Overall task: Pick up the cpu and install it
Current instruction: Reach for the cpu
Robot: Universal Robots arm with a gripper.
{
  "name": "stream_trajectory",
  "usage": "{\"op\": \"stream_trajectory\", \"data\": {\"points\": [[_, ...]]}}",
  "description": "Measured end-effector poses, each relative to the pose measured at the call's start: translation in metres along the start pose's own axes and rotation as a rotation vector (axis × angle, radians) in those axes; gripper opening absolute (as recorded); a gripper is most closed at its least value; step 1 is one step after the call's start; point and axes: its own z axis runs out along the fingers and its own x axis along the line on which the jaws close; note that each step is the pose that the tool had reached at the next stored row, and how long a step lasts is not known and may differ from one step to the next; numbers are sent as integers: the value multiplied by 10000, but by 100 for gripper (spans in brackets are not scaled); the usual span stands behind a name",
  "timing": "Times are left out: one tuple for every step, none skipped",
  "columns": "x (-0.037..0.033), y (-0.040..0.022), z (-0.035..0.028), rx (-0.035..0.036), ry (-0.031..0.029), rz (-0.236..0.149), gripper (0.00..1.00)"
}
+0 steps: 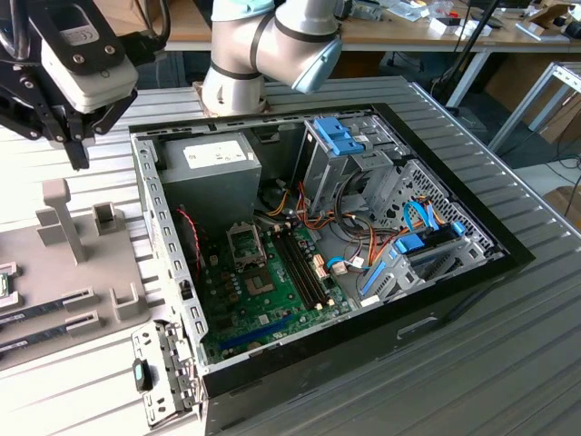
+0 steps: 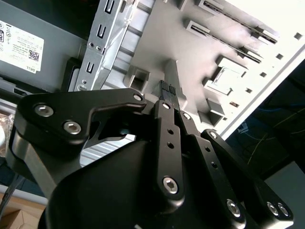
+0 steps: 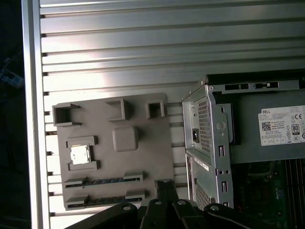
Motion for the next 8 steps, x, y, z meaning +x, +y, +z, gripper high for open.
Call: {"op": "stream_trajectory", "data": {"points": [[4, 0, 0, 0, 0, 0, 11], [9, -1, 0, 0, 0, 0, 11], [13, -1, 0, 0, -1, 0, 11], [19, -2, 0, -1, -1, 0, 11], [25, -2, 0, 0, -1, -1, 11], [30, -2, 0, 0, -1, 0, 11], [37, -3, -1, 0, 0, 0, 11], [42, -3, -1, -1, -1, 0, 11]]}}
